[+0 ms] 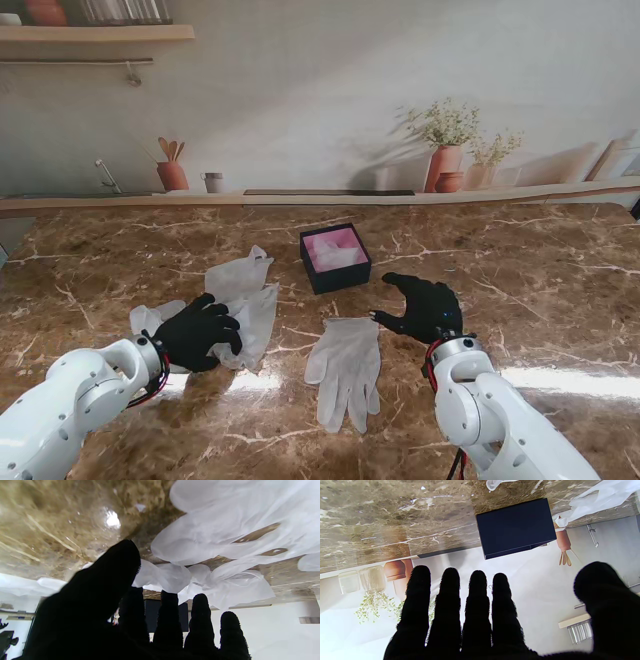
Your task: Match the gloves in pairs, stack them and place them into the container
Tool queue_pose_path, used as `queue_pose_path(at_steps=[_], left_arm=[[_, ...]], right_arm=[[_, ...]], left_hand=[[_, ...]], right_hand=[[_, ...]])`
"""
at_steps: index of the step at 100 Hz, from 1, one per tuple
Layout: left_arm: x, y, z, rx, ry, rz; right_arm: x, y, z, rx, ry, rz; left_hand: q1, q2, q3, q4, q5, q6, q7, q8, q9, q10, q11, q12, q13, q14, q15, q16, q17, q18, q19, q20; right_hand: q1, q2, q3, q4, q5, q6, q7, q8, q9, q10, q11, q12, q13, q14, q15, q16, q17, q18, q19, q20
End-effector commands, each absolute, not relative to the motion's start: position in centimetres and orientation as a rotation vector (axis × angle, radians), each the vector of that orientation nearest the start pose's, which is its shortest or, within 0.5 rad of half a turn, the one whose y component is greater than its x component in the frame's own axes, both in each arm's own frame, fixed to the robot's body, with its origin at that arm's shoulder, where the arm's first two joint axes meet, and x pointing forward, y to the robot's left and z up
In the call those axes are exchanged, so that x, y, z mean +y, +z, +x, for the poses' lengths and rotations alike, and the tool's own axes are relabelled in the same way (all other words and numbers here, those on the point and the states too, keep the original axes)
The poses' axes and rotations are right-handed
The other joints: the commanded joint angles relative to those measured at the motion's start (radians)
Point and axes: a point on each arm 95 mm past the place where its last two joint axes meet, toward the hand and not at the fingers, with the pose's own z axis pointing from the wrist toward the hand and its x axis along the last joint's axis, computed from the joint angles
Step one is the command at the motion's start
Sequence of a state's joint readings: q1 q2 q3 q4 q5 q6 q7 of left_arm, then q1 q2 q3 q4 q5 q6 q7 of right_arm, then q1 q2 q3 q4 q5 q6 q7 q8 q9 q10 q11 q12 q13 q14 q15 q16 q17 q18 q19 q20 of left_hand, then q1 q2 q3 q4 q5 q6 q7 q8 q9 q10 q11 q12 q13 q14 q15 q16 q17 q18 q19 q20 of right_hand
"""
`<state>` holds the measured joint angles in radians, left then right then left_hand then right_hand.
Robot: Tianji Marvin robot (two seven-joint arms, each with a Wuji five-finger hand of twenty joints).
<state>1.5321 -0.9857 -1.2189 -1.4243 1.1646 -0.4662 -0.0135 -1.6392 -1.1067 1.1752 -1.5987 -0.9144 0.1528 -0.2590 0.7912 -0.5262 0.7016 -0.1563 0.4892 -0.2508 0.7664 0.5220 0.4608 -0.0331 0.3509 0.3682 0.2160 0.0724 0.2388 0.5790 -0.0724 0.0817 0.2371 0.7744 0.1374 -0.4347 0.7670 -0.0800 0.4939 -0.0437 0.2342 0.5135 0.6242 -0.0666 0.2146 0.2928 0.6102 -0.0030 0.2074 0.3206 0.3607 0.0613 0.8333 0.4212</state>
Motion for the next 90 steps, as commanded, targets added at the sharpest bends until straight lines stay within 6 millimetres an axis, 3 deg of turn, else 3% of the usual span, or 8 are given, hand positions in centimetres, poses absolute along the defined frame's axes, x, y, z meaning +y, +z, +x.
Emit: queue_pose_path(at_steps=[1, 10, 24, 44, 56, 67, 82, 90], left_arm=[[3.8, -37.9, 38.8, 2.031, -1.426, -0.950], [3.5, -37.7, 38.9, 2.008, -1.461, -0.976], [3.1, -37.1, 38.9, 1.945, -1.526, -1.022], [2.1, -35.1, 38.4, 1.756, -1.690, -1.129], [1.2, -33.2, 38.0, 1.679, -1.772, -1.189], [0.6, -31.6, 37.7, 1.643, -1.835, -1.214], [-0.3, -29.9, 37.1, 1.603, -1.907, -1.211], [-0.8, -29.0, 36.7, 1.576, -1.950, -1.220]], right_arm=[[-0.2, -34.8, 37.5, 1.248, 1.477, 1.315], [-0.1, -34.7, 37.4, 1.245, 1.482, 1.310], [0.0, -34.5, 37.1, 1.251, 1.497, 1.293], [0.9, -33.8, 36.4, 1.248, 1.560, 1.249], [1.9, -33.1, 35.8, 1.255, 1.638, 1.208], [2.9, -32.4, 35.2, 1.283, 1.717, 1.180], [4.4, -31.7, 34.2, 1.346, 1.817, 1.164], [5.1, -31.4, 33.6, 1.393, 1.849, 1.173]], left_hand=[[0.066, 0.053, -0.094, -0.018, 0.119, -0.040, 0.101, -0.006, 0.026, -0.015, 0.012, 0.012, 0.027, -0.027, 0.024, 0.011, -0.014, -0.019, 0.026, 0.023], [0.081, 0.161, -0.162, -0.014, 0.223, -0.044, 0.145, -0.048, 0.040, -0.017, 0.016, 0.012, 0.027, -0.032, 0.033, 0.012, -0.014, -0.029, 0.026, 0.021], [0.132, 0.239, -0.286, -0.006, 0.236, -0.032, 0.145, 0.009, 0.072, -0.031, 0.021, 0.011, 0.033, -0.038, 0.046, 0.012, -0.016, -0.035, 0.028, 0.043], [0.160, 0.256, -0.315, -0.005, 0.237, -0.007, 0.107, 0.149, 0.158, -0.039, 0.032, 0.014, 0.082, -0.022, 0.071, 0.022, -0.012, -0.028, 0.059, 0.071], [0.198, 0.287, -0.373, -0.001, 0.216, -0.009, 0.063, 0.270, 0.323, -0.030, 0.033, 0.053, 0.195, 0.010, 0.108, 0.045, -0.012, -0.017, 0.110, 0.076], [0.208, 0.294, -0.392, 0.004, 0.213, -0.005, 0.054, 0.290, 0.490, -0.019, 0.030, 0.129, 0.300, 0.033, 0.153, 0.072, -0.003, -0.008, 0.159, 0.075], [0.211, 0.291, -0.402, 0.008, 0.216, 0.005, 0.045, 0.301, 0.589, 0.007, 0.023, 0.073, 0.377, 0.039, 0.177, 0.097, 0.006, 0.002, 0.260, 0.067], [0.211, 0.291, -0.403, 0.008, 0.214, 0.010, 0.045, 0.302, 0.631, 0.018, 0.043, 0.044, 0.410, 0.048, 0.198, 0.114, 0.011, 0.009, 0.302, 0.058]], right_hand=[[-0.008, 0.010, 0.019, 0.039, 0.011, -0.008, 0.005, -0.011, 0.009, 0.007, 0.001, -0.005, 0.030, -0.004, 0.001, -0.015, 0.001, 0.004, 0.030, 0.023], [-0.011, 0.011, 0.023, 0.038, 0.014, -0.009, 0.006, -0.011, 0.013, 0.008, 0.003, -0.003, 0.033, -0.004, 0.003, -0.013, 0.001, 0.005, 0.033, 0.025], [-0.008, 0.007, 0.029, 0.037, 0.024, -0.012, 0.012, -0.010, 0.026, 0.008, 0.009, 0.001, 0.042, -0.002, 0.009, -0.008, 0.003, 0.005, 0.035, 0.029], [0.004, -0.003, 0.041, 0.036, 0.054, -0.015, 0.026, -0.008, 0.058, 0.009, 0.018, 0.007, 0.070, 0.000, 0.020, -0.002, 0.008, 0.009, 0.036, 0.029], [0.022, -0.026, 0.048, 0.032, 0.077, -0.017, 0.038, -0.007, 0.095, 0.008, 0.032, 0.016, 0.095, 0.000, 0.032, 0.007, 0.014, 0.012, 0.040, 0.030], [0.051, -0.059, 0.029, 0.021, 0.075, -0.015, 0.039, -0.010, 0.100, 0.005, 0.029, 0.024, 0.096, 0.000, 0.032, 0.013, 0.010, 0.013, 0.042, 0.033], [0.046, -0.085, -0.083, 0.031, 0.020, -0.002, 0.005, -0.029, 0.058, -0.005, 0.001, 0.029, 0.054, -0.008, 0.011, 0.021, -0.024, 0.010, 0.024, 0.046], [-0.030, -0.136, -0.003, 0.034, -0.029, 0.030, -0.033, -0.041, 0.024, -0.003, -0.014, 0.030, 0.024, -0.009, -0.005, 0.022, -0.043, 0.008, -0.001, 0.067]])
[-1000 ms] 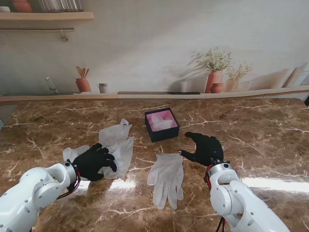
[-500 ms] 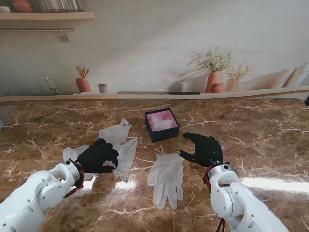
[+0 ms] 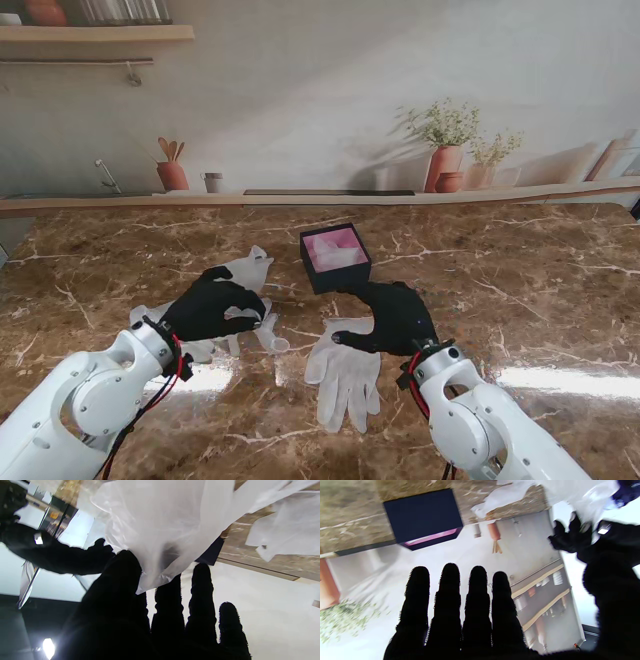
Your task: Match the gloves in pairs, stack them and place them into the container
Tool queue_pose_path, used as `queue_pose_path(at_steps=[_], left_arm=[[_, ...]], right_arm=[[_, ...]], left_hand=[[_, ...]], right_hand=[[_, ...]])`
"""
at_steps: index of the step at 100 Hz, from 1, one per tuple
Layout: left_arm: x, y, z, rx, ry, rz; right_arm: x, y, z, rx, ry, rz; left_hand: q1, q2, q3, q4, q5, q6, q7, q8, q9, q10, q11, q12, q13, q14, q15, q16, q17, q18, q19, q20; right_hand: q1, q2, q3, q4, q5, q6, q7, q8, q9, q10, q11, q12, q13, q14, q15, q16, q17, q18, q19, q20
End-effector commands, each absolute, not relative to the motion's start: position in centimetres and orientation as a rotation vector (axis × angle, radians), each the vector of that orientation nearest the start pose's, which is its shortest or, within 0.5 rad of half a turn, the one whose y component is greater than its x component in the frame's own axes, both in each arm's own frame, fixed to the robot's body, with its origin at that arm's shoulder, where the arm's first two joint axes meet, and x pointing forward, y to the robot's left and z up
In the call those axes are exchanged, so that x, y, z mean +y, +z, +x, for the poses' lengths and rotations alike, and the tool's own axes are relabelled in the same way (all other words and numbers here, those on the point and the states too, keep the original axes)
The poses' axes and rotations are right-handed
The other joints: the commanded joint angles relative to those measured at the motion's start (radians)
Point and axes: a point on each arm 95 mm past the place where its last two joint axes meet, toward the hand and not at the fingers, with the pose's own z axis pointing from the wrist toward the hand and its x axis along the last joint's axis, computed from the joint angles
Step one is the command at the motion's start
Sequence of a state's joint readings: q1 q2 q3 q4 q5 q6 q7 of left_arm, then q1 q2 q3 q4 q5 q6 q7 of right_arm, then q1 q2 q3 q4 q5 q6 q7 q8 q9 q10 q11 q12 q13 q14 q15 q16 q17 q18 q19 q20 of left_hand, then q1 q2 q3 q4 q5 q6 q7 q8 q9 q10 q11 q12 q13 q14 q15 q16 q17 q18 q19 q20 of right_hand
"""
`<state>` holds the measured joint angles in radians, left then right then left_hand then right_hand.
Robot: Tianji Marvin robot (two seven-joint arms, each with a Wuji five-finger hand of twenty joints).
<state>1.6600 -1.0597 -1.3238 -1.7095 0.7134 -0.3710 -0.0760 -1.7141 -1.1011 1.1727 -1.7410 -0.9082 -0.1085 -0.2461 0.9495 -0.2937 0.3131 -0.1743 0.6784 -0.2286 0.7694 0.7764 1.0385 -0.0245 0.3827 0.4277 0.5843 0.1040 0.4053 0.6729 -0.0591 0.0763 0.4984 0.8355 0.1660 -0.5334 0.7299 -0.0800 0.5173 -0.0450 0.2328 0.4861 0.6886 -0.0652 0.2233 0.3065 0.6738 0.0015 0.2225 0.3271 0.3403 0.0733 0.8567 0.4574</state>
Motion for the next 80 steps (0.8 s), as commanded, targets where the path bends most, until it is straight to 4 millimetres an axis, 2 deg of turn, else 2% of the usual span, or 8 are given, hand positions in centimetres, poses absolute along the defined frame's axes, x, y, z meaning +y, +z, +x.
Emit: queue_pose_path(at_steps=[1, 12, 24, 39, 47, 56, 62, 80], left_arm=[[-0.8, -29.0, 36.7, 1.573, -1.955, -1.220], [-1.5, -27.9, 36.2, 1.526, -2.005, -1.219], [-2.1, -26.9, 35.8, 1.481, -2.062, -1.209], [-3.1, -26.0, 35.1, 1.445, -2.143, -1.215], [-3.4, -25.7, 34.9, 1.440, -2.171, -1.205], [-3.7, -25.3, 34.7, 1.435, -2.194, -1.198], [-3.9, -25.1, 34.6, 1.429, -2.205, -1.193], [-4.2, -24.6, 34.4, 1.426, -2.228, -1.192]], right_arm=[[5.2, -31.3, 33.5, 1.398, 1.852, 1.174], [6.3, -31.1, 32.7, 1.414, 1.902, 1.231], [7.5, -31.3, 32.2, 1.399, 1.924, 1.260], [8.4, -31.6, 32.4, 1.355, 1.925, 1.290], [8.6, -31.8, 32.6, 1.347, 1.945, 1.324], [8.7, -31.7, 32.6, 1.381, 1.962, 1.358], [8.9, -31.6, 32.5, 1.361, 1.991, 1.359], [9.1, -31.2, 32.6, 1.320, 2.018, 1.350]], left_hand=[[0.053, 0.058, -0.014, 0.026, 0.024, -0.011, 0.042, 0.048, 0.058, 0.011, 0.012, -0.016, 0.046, 0.017, 0.033, 0.021, -0.001, 0.015, 0.045, -0.003], [0.049, 0.051, -0.003, 0.026, 0.024, 0.003, 0.049, 0.038, 0.103, 0.025, 0.011, -0.044, 0.081, 0.014, 0.048, 0.032, -0.001, 0.018, 0.117, -0.013], [0.044, 0.047, 0.003, 0.024, 0.025, 0.004, 0.053, 0.032, 0.116, 0.026, 0.015, -0.049, 0.095, 0.014, 0.053, 0.035, 0.002, 0.020, 0.142, -0.021], [0.041, 0.046, 0.010, 0.024, 0.021, -0.004, 0.058, 0.031, 0.116, 0.022, 0.016, -0.052, 0.091, 0.016, 0.052, 0.037, -0.001, 0.020, 0.153, -0.033], [0.039, 0.047, 0.011, 0.023, 0.018, -0.012, 0.060, 0.033, 0.112, 0.018, 0.016, -0.053, 0.088, 0.015, 0.051, 0.038, -0.002, 0.019, 0.156, -0.040], [0.038, 0.048, 0.011, 0.023, 0.015, -0.010, 0.060, 0.033, 0.112, 0.018, 0.016, -0.054, 0.088, 0.013, 0.050, 0.039, -0.004, 0.020, 0.155, -0.048], [0.039, 0.047, 0.012, 0.023, 0.015, -0.005, 0.060, 0.031, 0.113, 0.021, 0.017, -0.054, 0.092, 0.013, 0.051, 0.040, -0.004, 0.022, 0.157, -0.052], [0.037, 0.046, 0.013, 0.023, 0.014, -0.003, 0.060, 0.025, 0.114, 0.020, 0.018, -0.055, 0.093, 0.017, 0.050, 0.041, -0.005, 0.025, 0.168, -0.055]], right_hand=[[-0.064, -0.037, 0.036, 0.033, -0.056, 0.033, -0.034, -0.014, -0.043, -0.004, -0.024, 0.016, -0.042, -0.013, -0.021, 0.016, -0.024, -0.004, -0.025, 0.032], [-0.105, -0.029, 0.040, 0.027, -0.115, 0.119, -0.061, -0.020, -0.077, 0.034, -0.039, 0.011, -0.048, 0.013, -0.022, 0.019, -0.020, 0.001, -0.025, 0.045], [-0.133, -0.029, 0.052, 0.019, -0.177, 0.206, -0.071, -0.007, -0.106, 0.087, -0.045, -0.006, -0.027, 0.031, -0.001, 0.038, 0.000, 0.005, 0.008, 0.097], [-0.125, -0.037, 0.051, 0.015, -0.186, 0.221, -0.060, 0.003, -0.098, 0.088, 0.016, 0.006, 0.000, 0.034, 0.037, 0.066, 0.012, 0.009, 0.033, 0.132], [-0.113, -0.044, 0.047, 0.013, -0.146, 0.195, -0.037, 0.002, -0.046, 0.059, 0.100, 0.056, 0.023, 0.027, 0.076, 0.103, 0.018, 0.009, 0.047, 0.154], [-0.090, -0.048, 0.037, 0.010, 0.006, 0.095, 0.050, 0.008, 0.101, -0.002, 0.204, 0.182, 0.063, 0.006, 0.132, 0.161, 0.030, 0.002, 0.060, 0.173], [-0.060, -0.054, 0.034, 0.016, 0.115, 0.015, 0.144, 0.060, 0.195, -0.031, 0.248, 0.254, 0.111, -0.008, 0.186, 0.202, 0.062, 0.007, 0.095, 0.192], [0.037, -0.091, 0.016, 0.014, 0.190, -0.030, 0.178, 0.111, 0.258, -0.040, 0.238, 0.284, 0.140, -0.012, 0.208, 0.215, 0.072, 0.015, 0.118, 0.199]])
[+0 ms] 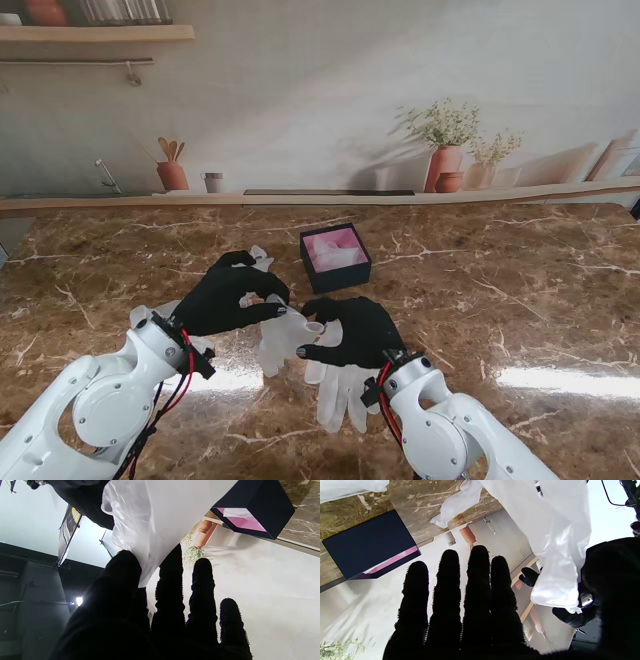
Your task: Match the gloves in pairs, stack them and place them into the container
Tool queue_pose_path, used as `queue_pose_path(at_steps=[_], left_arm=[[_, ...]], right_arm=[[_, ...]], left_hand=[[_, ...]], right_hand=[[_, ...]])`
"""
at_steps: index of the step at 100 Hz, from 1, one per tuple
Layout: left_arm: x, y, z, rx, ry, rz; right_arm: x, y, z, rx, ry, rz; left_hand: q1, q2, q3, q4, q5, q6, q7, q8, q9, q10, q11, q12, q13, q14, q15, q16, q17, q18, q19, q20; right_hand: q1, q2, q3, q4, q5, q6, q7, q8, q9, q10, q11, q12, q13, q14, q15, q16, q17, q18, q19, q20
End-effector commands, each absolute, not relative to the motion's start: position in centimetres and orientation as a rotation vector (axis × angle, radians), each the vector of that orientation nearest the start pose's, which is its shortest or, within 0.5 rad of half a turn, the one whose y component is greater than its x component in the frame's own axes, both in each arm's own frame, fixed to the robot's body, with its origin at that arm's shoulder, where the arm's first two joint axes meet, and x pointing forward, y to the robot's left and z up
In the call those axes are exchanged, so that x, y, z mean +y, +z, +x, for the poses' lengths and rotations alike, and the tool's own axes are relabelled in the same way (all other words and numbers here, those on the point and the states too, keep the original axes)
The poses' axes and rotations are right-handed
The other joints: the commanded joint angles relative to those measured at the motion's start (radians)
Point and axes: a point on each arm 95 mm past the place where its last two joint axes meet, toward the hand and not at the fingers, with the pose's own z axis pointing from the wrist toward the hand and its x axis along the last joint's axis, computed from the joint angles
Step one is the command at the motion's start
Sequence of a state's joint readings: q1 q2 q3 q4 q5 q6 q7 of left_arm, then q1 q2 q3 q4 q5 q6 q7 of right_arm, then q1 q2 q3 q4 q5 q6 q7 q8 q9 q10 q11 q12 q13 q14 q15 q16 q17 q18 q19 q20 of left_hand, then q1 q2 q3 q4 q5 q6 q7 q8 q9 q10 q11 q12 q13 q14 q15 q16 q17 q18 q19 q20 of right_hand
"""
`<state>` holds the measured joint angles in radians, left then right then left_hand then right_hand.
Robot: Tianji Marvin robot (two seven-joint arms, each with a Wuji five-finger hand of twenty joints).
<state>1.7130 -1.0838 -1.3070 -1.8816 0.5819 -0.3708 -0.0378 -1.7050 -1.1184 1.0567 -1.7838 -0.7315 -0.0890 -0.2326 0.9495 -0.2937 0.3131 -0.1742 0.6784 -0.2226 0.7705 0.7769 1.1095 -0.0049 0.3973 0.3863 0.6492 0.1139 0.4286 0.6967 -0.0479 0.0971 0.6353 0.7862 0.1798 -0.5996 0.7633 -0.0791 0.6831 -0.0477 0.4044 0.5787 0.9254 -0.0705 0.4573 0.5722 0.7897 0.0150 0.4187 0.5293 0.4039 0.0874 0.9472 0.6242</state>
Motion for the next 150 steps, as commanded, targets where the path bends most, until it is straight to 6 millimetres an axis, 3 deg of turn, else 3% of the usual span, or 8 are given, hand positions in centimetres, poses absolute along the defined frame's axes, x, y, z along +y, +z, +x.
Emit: queue_pose_path(at_steps=[1, 19, 27, 33, 38, 54, 86, 150], left_arm=[[-4.2, -24.6, 34.4, 1.427, -2.229, -1.192], [-4.2, -24.6, 34.1, 1.437, -2.259, -1.191], [-4.2, -24.7, 34.0, 1.431, -2.287, -1.215], [-4.1, -24.8, 34.0, 1.425, -2.295, -1.216], [-4.0, -24.8, 34.0, 1.415, -2.294, -1.209], [-3.8, -24.8, 33.9, 1.393, -2.291, -1.216], [-4.4, -24.3, 32.4, 1.396, -2.357, -1.190], [-5.6, -25.4, 29.5, 1.630, -2.454, -1.396]], right_arm=[[9.1, -31.1, 32.6, -1.678, -2.571, -1.720], [9.5, -30.7, 32.8, -1.604, -2.613, -1.705], [9.8, -30.6, 32.9, -1.530, -2.640, -1.690], [9.9, -30.4, 32.9, -1.480, -2.685, -1.674], [9.8, -30.1, 32.9, -1.447, -2.726, -1.659], [8.8, -28.9, 32.1, -1.381, -2.830, -1.607], [6.2, -26.2, 28.4, -1.458, -2.833, -1.535], [3.6, -26.2, 23.6, -1.601, -2.489, -1.547]], left_hand=[[0.037, 0.047, 0.013, 0.023, 0.015, -0.009, 0.059, 0.025, 0.043, 0.000, 0.003, -0.014, 0.029, 0.007, 0.027, 0.018, -0.017, 0.005, 0.031, -0.006], [0.035, 0.049, 0.010, 0.024, 0.011, -0.025, 0.059, 0.024, 0.045, -0.011, 0.009, -0.010, 0.020, 0.000, 0.019, 0.017, -0.020, 0.006, 0.029, -0.015], [0.038, 0.040, 0.012, 0.028, 0.017, -0.025, 0.054, 0.013, 0.045, -0.009, 0.012, -0.007, 0.015, 0.002, 0.016, 0.017, -0.021, 0.008, 0.016, -0.026], [0.021, 0.018, 0.050, 0.026, 0.031, -0.030, 0.064, -0.031, 0.045, -0.005, 0.027, 0.018, 0.015, 0.008, 0.017, 0.028, -0.022, 0.017, 0.015, -0.028], [-0.010, -0.013, 0.108, 0.020, 0.055, -0.043, 0.067, -0.077, 0.040, -0.008, 0.046, 0.056, 0.017, 0.014, 0.024, 0.039, -0.024, 0.031, 0.030, -0.016], [-0.083, -0.115, 0.248, 0.016, 0.147, -0.050, 0.075, -0.264, 0.070, -0.012, 0.048, 0.188, 0.042, 0.023, 0.042, 0.059, -0.026, 0.076, 0.109, -0.005], [-0.113, -0.212, 0.327, -0.003, 0.236, -0.001, 0.085, -0.456, 0.167, -0.002, 0.017, 0.166, 0.158, 0.033, 0.112, 0.091, 0.039, 0.122, 0.194, -0.007], [-0.112, -0.192, 0.350, -0.015, 0.209, 0.065, 0.098, -0.359, 0.192, 0.025, 0.074, 0.138, 0.189, 0.031, 0.124, 0.098, 0.028, 0.112, 0.199, -0.038]], right_hand=[[0.028, -0.027, -0.017, 0.014, 0.027, -0.029, 0.007, 0.019, 0.023, -0.036, 0.004, 0.019, 0.026, -0.026, 0.012, 0.013, 0.009, 0.001, 0.028, 0.033], [0.268, 0.029, -0.174, 0.014, 0.207, -0.127, 0.099, 0.055, 0.131, -0.045, 0.013, 0.028, 0.088, -0.031, 0.062, 0.027, 0.029, 0.017, 0.081, 0.039], [0.484, 0.055, -0.326, 0.015, 0.268, -0.227, 0.532, -0.242, 0.192, -0.052, 0.034, 0.036, 0.113, -0.039, 0.100, 0.044, 0.035, 0.017, 0.114, 0.058], [0.287, -0.028, 0.237, -0.151, 0.291, -0.242, 0.574, -0.172, 0.225, -0.056, 0.032, 0.114, 0.128, -0.046, 0.131, 0.055, 0.042, 0.014, 0.144, 0.077], [0.248, -0.020, 0.330, -0.183, 0.291, -0.245, 0.583, -0.079, 0.231, -0.058, 0.047, 0.137, 0.129, -0.050, 0.151, 0.065, 0.043, 0.013, 0.163, 0.089], [0.226, -0.019, 0.384, -0.148, 0.314, -0.241, 0.573, 0.097, 0.235, -0.053, 0.081, 0.189, 0.126, -0.050, 0.192, 0.082, 0.043, 0.012, 0.188, 0.107], [0.204, 0.012, 0.409, -0.136, 0.372, -0.183, 0.567, 0.179, 0.295, 0.006, 0.133, 0.209, 0.194, -0.008, 0.364, 0.168, 0.122, 0.043, 0.346, 0.173], [0.197, 0.005, 0.432, -0.094, 0.418, -0.151, 0.578, 0.228, 0.332, 0.025, 0.173, 0.204, 0.221, 0.009, 0.437, 0.201, 0.154, 0.048, 0.418, 0.179]])
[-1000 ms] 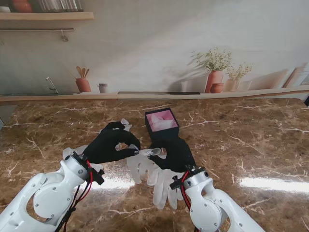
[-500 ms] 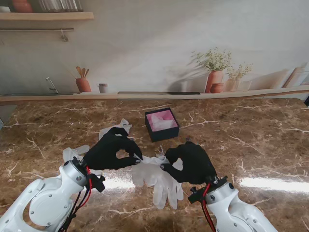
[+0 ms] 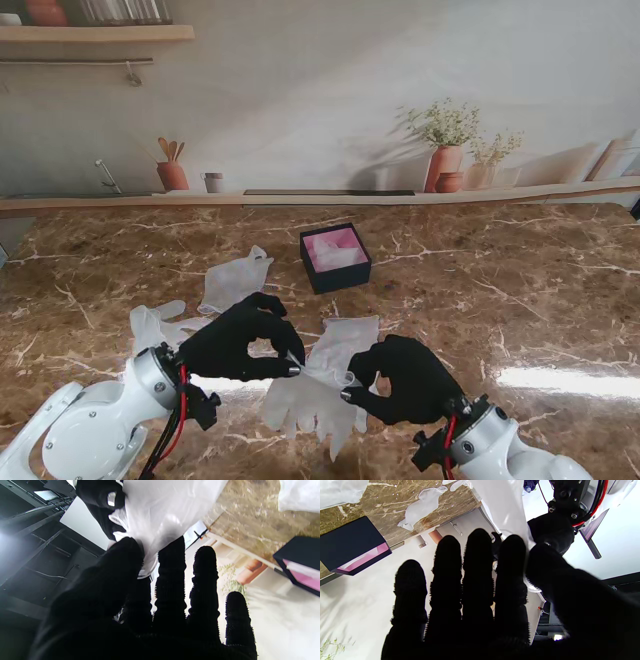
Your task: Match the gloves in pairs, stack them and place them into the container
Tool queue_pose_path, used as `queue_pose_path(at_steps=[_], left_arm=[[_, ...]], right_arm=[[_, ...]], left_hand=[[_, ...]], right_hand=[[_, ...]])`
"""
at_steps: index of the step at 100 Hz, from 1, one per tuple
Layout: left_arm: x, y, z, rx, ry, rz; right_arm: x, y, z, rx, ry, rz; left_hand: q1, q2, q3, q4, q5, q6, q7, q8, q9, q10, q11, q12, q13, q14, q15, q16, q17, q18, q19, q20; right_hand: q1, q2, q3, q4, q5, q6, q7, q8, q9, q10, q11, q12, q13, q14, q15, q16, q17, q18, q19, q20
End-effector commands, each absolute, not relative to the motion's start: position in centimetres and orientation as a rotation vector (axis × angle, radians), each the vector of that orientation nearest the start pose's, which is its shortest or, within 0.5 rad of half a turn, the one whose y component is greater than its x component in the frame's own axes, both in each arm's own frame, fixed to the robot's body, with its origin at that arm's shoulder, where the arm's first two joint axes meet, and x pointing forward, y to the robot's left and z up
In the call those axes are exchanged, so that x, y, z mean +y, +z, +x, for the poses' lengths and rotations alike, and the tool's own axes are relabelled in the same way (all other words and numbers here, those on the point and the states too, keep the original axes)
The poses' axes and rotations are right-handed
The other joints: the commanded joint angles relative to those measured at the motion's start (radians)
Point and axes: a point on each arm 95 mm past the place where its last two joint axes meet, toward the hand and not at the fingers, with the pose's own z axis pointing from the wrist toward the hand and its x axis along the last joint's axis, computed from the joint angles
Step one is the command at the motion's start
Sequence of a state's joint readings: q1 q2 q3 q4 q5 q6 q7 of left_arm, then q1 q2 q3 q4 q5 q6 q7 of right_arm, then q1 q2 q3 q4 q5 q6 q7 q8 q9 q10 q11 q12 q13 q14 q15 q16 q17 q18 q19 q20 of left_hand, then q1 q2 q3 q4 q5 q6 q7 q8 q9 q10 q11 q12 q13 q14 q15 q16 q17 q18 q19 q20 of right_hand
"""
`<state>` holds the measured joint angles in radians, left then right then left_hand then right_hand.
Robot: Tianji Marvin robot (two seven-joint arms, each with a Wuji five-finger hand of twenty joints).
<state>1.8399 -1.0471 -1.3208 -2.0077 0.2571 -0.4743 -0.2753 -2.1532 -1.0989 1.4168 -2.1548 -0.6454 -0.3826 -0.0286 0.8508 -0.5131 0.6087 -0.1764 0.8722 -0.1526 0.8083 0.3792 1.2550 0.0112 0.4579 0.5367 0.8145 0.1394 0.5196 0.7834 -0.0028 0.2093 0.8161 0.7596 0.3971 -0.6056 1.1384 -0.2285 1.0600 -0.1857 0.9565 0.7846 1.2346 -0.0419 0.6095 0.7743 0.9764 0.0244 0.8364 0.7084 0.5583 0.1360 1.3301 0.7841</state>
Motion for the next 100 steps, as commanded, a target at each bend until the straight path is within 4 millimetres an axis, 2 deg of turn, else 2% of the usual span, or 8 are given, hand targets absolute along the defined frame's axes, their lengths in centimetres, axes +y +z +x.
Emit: queue_pose_path(at_steps=[1, 12, 17, 33, 52, 70, 100], left_arm=[[-5.6, -25.5, 29.6, 1.636, -2.453, -1.403], [-5.9, -26.5, 29.6, 1.688, -2.449, -1.484], [-6.0, -26.8, 29.7, 1.715, -2.443, -1.504], [-6.5, -27.7, 30.3, 1.755, -2.402, -1.546], [-7.1, -29.0, 31.8, 1.760, -2.306, -1.578], [-8.1, -30.5, 34.0, 1.732, -2.188, -1.525], [-10.5, -32.2, 37.5, 1.660, -2.081, -1.432]], right_arm=[[3.6, -26.3, 23.7, 1.415, 2.192, 1.367], [3.2, -26.7, 23.8, 1.446, 2.166, 1.404], [3.0, -26.8, 23.8, 1.452, 2.157, 1.416], [2.7, -27.7, 24.8, 1.486, 2.109, 1.483], [2.4, -29.3, 27.6, 1.513, 2.021, 1.575], [2.3, -30.8, 30.9, 1.520, 1.945, 1.598], [1.5, -31.4, 35.4, 1.481, 1.860, 1.578]], left_hand=[[-0.013, 0.028, 0.055, -0.013, 0.015, -0.005, 0.060, 0.039, 0.046, 0.009, 0.013, -0.013, 0.023, 0.005, 0.033, 0.011, -0.017, 0.000, 0.018, -0.011], [-0.008, 0.037, 0.049, -0.012, 0.005, -0.002, 0.059, 0.050, 0.043, 0.020, 0.007, -0.024, 0.017, 0.008, 0.027, 0.010, -0.026, -0.001, 0.009, -0.016], [-0.008, 0.044, 0.045, -0.012, 0.001, -0.004, 0.058, 0.056, 0.044, 0.001, 0.007, -0.027, 0.017, 0.005, 0.026, 0.009, -0.026, -0.003, 0.007, -0.017], [-0.001, 0.052, 0.034, -0.009, -0.008, 0.001, 0.057, 0.075, 0.043, 0.002, 0.006, -0.038, 0.016, 0.008, 0.024, 0.010, -0.028, -0.009, 0.005, -0.018], [0.002, 0.052, 0.032, -0.006, -0.007, 0.008, 0.055, 0.079, 0.043, 0.009, 0.012, -0.043, 0.011, 0.013, 0.029, 0.014, -0.031, -0.011, 0.006, -0.016], [0.002, 0.049, 0.037, -0.003, -0.005, 0.007, 0.054, 0.076, 0.038, 0.012, 0.022, -0.041, 0.002, 0.018, 0.035, 0.019, -0.037, -0.017, 0.009, -0.013], [-0.006, 0.050, 0.049, -0.001, -0.009, -0.004, 0.060, 0.072, 0.028, 0.013, 0.031, -0.035, -0.024, 0.015, 0.043, 0.028, -0.050, -0.025, 0.008, -0.007]], right_hand=[[-0.020, 0.011, 0.058, 0.056, 0.042, -0.013, 0.026, 0.023, 0.023, -0.004, 0.021, 0.002, 0.034, 0.000, 0.020, 0.022, -0.001, -0.001, 0.035, 0.019], [-0.022, 0.011, 0.062, 0.061, 0.046, -0.014, 0.029, 0.030, 0.024, -0.003, 0.023, 0.003, 0.032, 0.003, 0.020, 0.022, -0.004, -0.001, 0.035, 0.017], [-0.023, 0.012, 0.064, 0.065, 0.046, -0.015, 0.029, 0.035, 0.023, -0.004, 0.024, 0.004, 0.032, 0.003, 0.020, 0.023, -0.005, -0.001, 0.034, 0.016], [-0.024, 0.018, 0.056, 0.067, 0.043, -0.016, 0.022, 0.040, 0.017, -0.006, 0.022, 0.006, 0.026, 0.001, 0.016, 0.021, -0.009, -0.003, 0.030, 0.014], [-0.022, 0.026, 0.045, 0.067, 0.038, -0.015, 0.015, 0.042, 0.010, -0.006, 0.018, 0.005, 0.020, -0.001, 0.011, 0.020, -0.015, -0.005, 0.024, 0.011], [-0.026, 0.033, 0.036, 0.068, 0.031, -0.023, 0.007, 0.044, 0.001, -0.012, 0.015, 0.004, 0.012, -0.006, 0.007, 0.019, -0.021, -0.010, 0.020, 0.009], [-0.042, 0.040, 0.043, 0.073, 0.033, -0.034, 0.003, 0.054, -0.002, -0.022, 0.019, 0.004, 0.009, -0.016, 0.003, 0.017, -0.023, -0.017, 0.016, 0.008]])
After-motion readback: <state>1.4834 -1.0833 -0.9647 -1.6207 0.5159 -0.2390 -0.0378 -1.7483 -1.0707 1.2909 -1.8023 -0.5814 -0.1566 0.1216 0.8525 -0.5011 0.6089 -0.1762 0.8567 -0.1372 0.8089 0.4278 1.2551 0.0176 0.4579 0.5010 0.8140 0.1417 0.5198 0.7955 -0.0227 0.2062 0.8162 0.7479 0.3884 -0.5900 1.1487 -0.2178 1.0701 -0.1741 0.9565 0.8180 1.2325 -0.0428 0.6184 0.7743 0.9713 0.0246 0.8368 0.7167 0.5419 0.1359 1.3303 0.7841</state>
